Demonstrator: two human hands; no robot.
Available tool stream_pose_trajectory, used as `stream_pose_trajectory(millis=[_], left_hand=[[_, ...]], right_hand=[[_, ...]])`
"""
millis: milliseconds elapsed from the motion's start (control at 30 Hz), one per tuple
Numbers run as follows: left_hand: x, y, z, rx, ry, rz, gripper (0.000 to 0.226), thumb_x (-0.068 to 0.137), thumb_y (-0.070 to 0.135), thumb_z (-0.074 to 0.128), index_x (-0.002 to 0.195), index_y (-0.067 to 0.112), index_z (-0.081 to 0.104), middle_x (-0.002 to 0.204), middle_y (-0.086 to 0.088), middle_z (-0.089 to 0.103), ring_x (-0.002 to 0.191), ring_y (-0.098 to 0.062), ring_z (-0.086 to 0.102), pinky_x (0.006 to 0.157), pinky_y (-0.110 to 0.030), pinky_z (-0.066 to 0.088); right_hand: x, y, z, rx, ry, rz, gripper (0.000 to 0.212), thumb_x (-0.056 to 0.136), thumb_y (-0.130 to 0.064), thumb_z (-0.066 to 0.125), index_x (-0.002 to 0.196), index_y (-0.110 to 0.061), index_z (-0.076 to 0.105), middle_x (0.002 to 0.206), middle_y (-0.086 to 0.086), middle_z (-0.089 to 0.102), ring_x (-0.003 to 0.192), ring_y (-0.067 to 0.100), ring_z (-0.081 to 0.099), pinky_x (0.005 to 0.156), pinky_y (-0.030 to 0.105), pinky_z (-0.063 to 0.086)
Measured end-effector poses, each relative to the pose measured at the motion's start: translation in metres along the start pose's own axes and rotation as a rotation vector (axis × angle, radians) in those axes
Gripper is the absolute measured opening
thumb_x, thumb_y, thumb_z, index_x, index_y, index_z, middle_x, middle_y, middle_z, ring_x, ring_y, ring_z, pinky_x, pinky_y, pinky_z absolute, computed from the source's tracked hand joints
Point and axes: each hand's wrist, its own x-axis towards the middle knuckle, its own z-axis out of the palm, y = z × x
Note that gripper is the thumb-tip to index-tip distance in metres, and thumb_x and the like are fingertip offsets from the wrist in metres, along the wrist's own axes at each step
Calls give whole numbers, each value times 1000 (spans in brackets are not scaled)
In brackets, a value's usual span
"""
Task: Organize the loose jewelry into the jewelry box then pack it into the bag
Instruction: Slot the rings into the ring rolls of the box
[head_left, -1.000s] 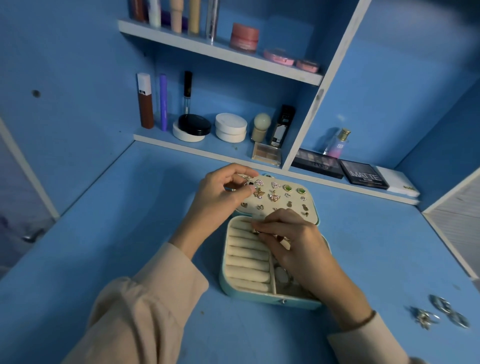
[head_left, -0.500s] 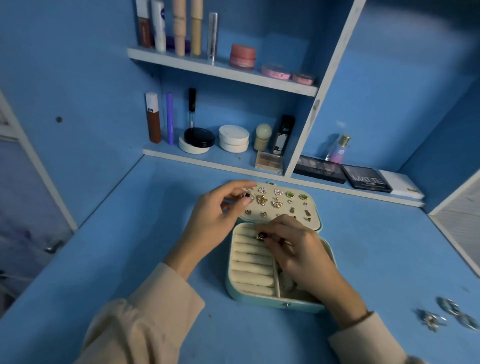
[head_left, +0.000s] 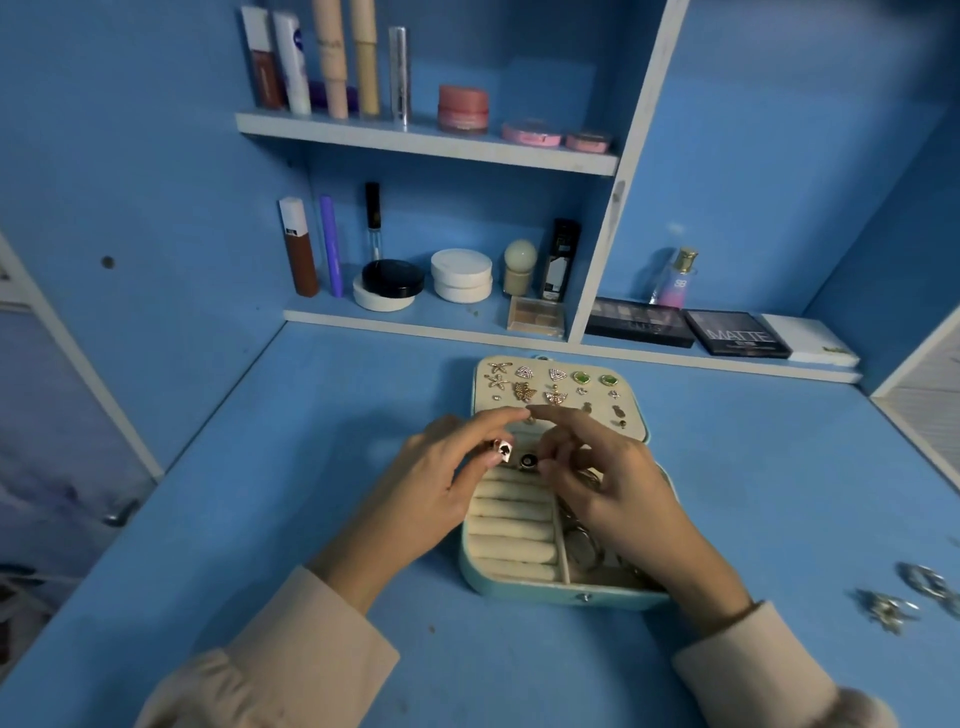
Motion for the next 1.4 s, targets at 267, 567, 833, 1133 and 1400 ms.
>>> stream_pose_trajectory(millis=[267,567,833,1133,1400], left_hand=[[2,0,-2,-57,115,41,40,85,14,66,119,31,56,96,17,67,89,5,61,85,-4,41],[1,7,-6,-225,61,-46,40,73,17,73,108,33,61,87,15,71,78,-7,68,81,-18,51],[1,7,-8,-276,34,-45,41,74,16,73,109,36,60,87,13,72,80,-11,69,82,-19,51],[1,8,-5,-148,55,32,38,76,17,71,107,34,59,88,17,71,80,2,68,81,-12,49],[1,2,-1,76,72,158,20,81,29,64,91,16,76,86,15,70,80,5,61,76,-12,48]], right_hand=[[0,3,1,-77,44,-69,33,80,-15,65,111,-24,64,83,-12,61,75,5,56,70,5,38],[0,5,3,-168,43,-127,25,77,-23,63,100,-20,74,86,-11,57,77,-11,48,71,1,34],[1,7,9,-231,69,-149,25,78,-17,61,100,-13,73,87,-1,55,72,-8,44,73,-3,32],[1,5,1,-38,322,-92,20,86,-28,56,91,-16,72,84,-3,64,76,7,57,68,13,43],[2,8,3,-82,375,-58,19,83,-17,57,95,-13,72,82,-2,66,73,10,57,65,15,45]])
